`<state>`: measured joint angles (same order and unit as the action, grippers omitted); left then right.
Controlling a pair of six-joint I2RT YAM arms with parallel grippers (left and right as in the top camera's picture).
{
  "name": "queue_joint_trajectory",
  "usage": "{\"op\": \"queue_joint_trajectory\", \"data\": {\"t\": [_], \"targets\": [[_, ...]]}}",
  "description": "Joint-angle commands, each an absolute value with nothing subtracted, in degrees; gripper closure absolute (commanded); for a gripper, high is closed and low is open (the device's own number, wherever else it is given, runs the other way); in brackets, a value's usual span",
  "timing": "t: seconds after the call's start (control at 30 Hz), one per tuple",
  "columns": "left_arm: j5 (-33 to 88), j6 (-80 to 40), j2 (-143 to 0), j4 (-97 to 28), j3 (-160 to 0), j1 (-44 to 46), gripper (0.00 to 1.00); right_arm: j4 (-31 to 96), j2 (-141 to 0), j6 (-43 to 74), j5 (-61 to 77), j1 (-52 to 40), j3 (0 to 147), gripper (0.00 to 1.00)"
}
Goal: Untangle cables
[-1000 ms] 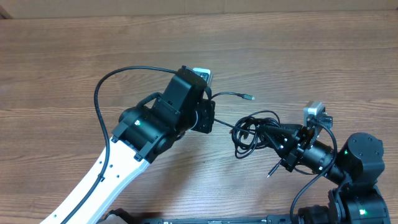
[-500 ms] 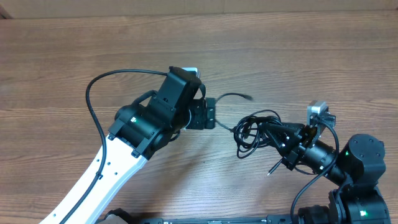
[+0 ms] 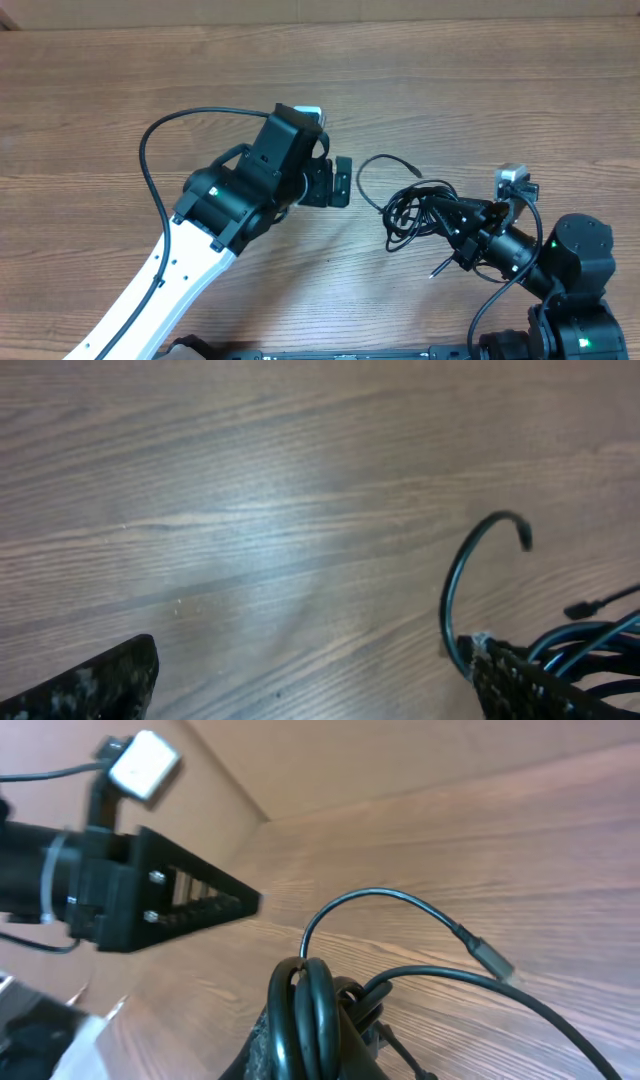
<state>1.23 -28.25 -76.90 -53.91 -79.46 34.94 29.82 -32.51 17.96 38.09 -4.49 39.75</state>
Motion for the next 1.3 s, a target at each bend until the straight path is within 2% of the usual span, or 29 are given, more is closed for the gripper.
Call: {"op": "queue_joint_trajectory", "data": {"t": [0.0,0.13,0.27,0.57,0.7,0.93,1.27], "targets": [[1.76,-27.07,-77.12,-52.21,-79.9,32.25,0.0,29.98,-31.9,17.54,34.11,-4.36,40.84,0.96],[8.43,-26.61,-77.14,-49.23,-79.9,30.2,0.01,30.74,-31.9,17.52,32.62,-4.36,40.84,0.96],[16.73,-19.81,-77.14,-46.19,-79.9,29.63,0.0,30.72,-31.9,17.32,33.08,-4.36,40.84,0.96],[43.0,12.73,-77.14,-46.7,-79.88,29.65,0.06,28.49,-31.9,8.43,47.99,-4.36,40.84,0.96],[43.59,17.32,-77.14,-46.68,-79.88,29.65,0.11,26.65,-31.9,8.45,52.29,-4.36,40.84,0.96],[49.15,25.47,-77.17,-46.52,-79.88,31.42,0.05,23.79,-31.9,8.93,57.14,-4.36,40.84,0.94],[47.2,25.78,-78.04,-46.15,-79.88,35.64,0.0,23.14,-31.9,9.13,58.04,-4.36,40.84,0.94]]}}
